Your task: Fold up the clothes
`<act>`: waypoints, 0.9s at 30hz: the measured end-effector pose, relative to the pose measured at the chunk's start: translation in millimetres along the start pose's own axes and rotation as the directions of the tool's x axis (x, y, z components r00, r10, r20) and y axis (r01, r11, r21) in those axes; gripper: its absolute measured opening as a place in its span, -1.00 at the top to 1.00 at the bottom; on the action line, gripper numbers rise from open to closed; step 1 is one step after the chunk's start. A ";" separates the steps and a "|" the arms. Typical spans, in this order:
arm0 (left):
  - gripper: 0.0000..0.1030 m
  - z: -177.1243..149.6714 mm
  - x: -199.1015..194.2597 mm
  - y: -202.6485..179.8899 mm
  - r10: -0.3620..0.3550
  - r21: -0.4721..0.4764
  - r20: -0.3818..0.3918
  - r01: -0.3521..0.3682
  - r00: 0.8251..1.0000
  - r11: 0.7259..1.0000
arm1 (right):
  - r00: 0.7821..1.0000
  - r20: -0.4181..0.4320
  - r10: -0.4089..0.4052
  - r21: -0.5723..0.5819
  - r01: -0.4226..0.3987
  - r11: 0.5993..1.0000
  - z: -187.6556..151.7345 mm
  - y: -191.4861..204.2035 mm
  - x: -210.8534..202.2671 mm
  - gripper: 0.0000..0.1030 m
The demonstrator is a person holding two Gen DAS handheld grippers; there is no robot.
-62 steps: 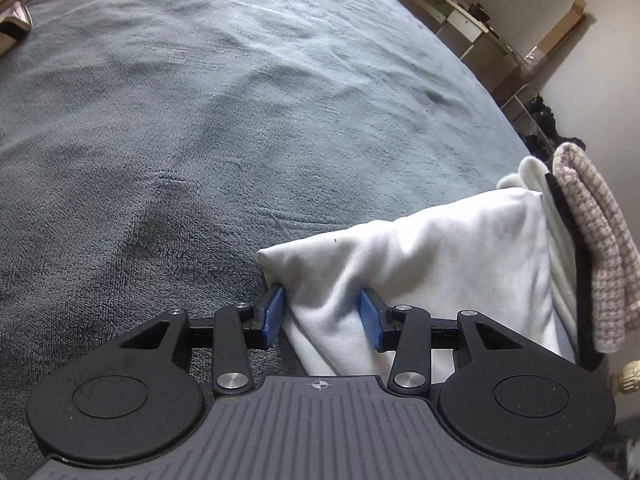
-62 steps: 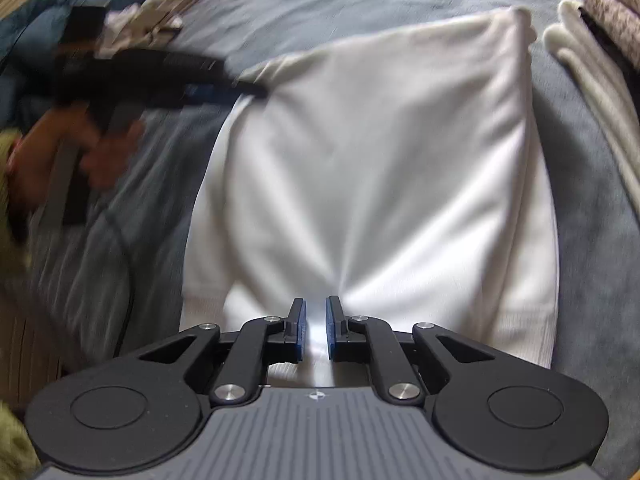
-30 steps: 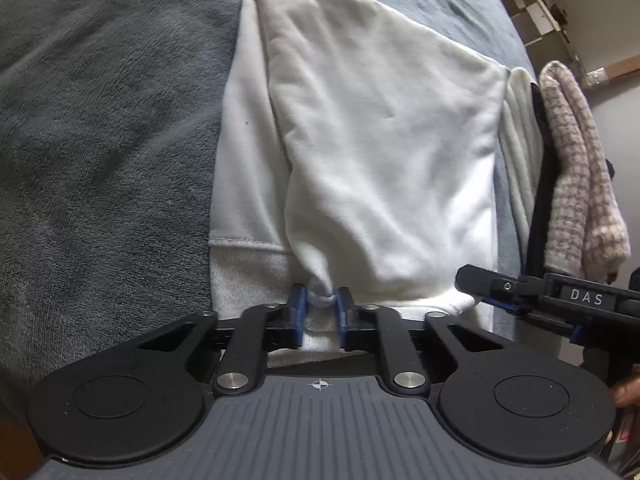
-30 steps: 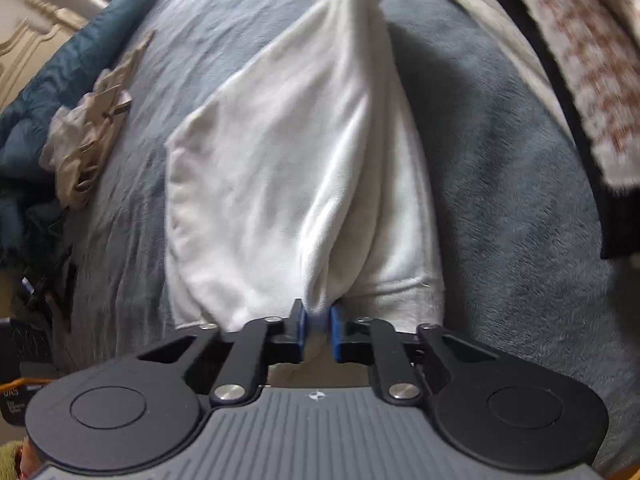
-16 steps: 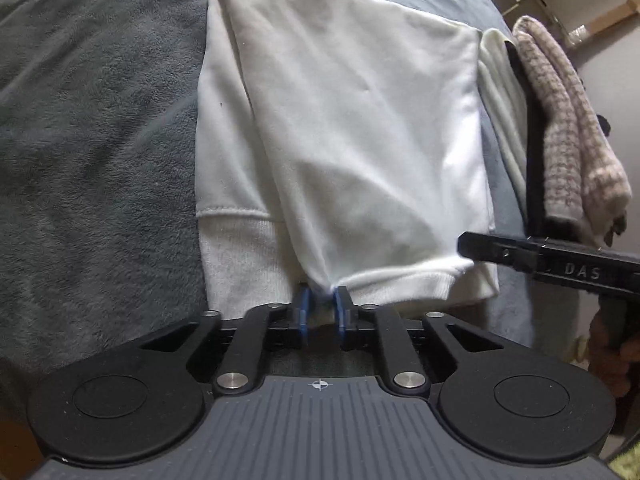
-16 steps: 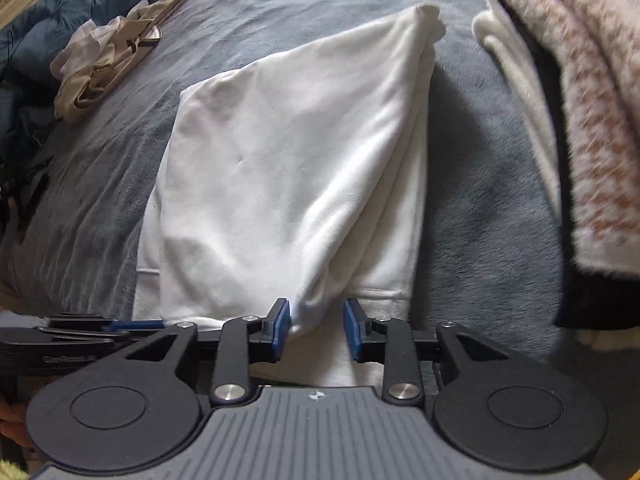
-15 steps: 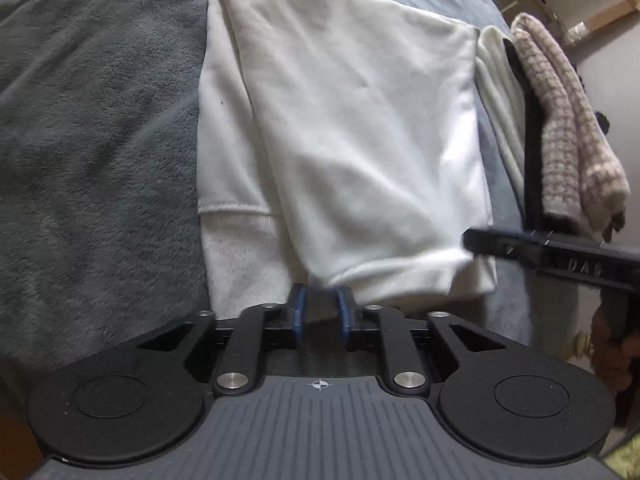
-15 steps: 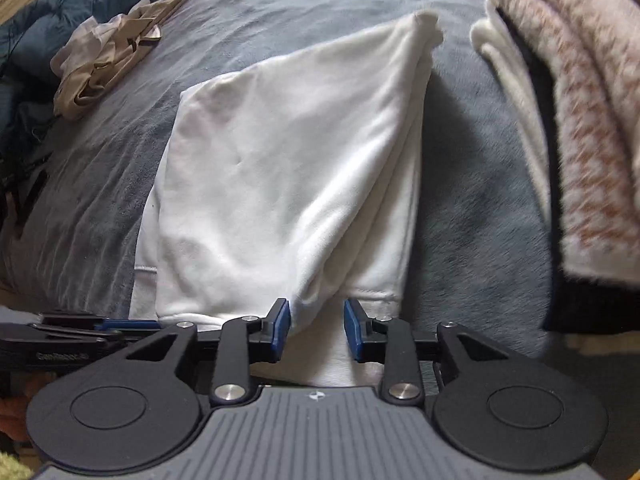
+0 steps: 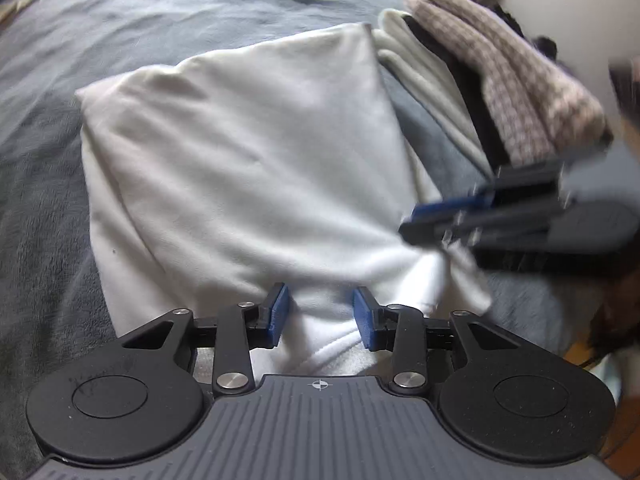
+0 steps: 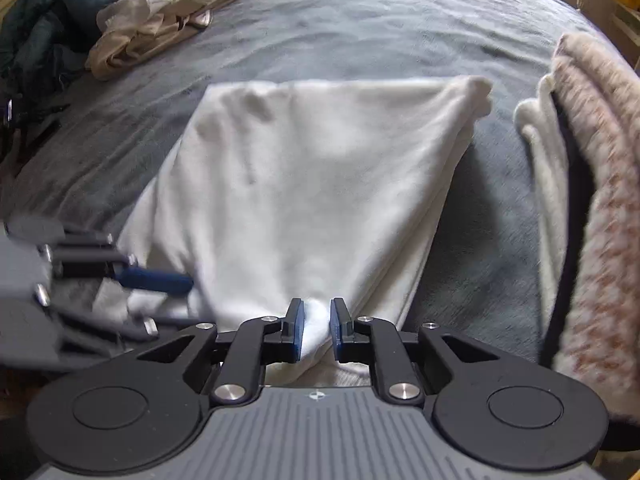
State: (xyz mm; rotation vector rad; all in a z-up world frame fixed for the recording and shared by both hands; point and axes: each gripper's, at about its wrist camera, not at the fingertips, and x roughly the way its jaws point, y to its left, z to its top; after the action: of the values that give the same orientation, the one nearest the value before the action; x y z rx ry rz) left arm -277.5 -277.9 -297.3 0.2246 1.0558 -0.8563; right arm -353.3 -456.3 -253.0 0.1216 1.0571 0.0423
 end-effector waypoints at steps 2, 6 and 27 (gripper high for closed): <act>0.21 -3.9 0.2 -2.5 0.005 0.016 0.010 -0.005 1.000 1.000 | 0.996 0.077 -0.034 0.014 0.033 0.999 20.8 -7.6 -4.0 0.72; 0.18 -6.4 2.6 -1.7 0.005 -0.014 0.009 -0.005 1.000 1.000 | 0.973 0.200 -0.116 0.064 0.105 0.992 62.2 -26.4 16.1 0.72; 0.16 57.6 -44.5 65.3 0.044 -0.181 0.217 -0.004 0.975 0.984 | 0.969 0.187 -0.163 0.170 0.132 0.977 121.4 -63.3 47.2 0.72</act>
State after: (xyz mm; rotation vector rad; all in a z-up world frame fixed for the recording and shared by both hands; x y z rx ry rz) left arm -202.0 -243.2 -245.9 -0.0098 0.9130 -0.7403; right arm -225.9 -524.3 -242.6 0.1847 0.8646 -0.1854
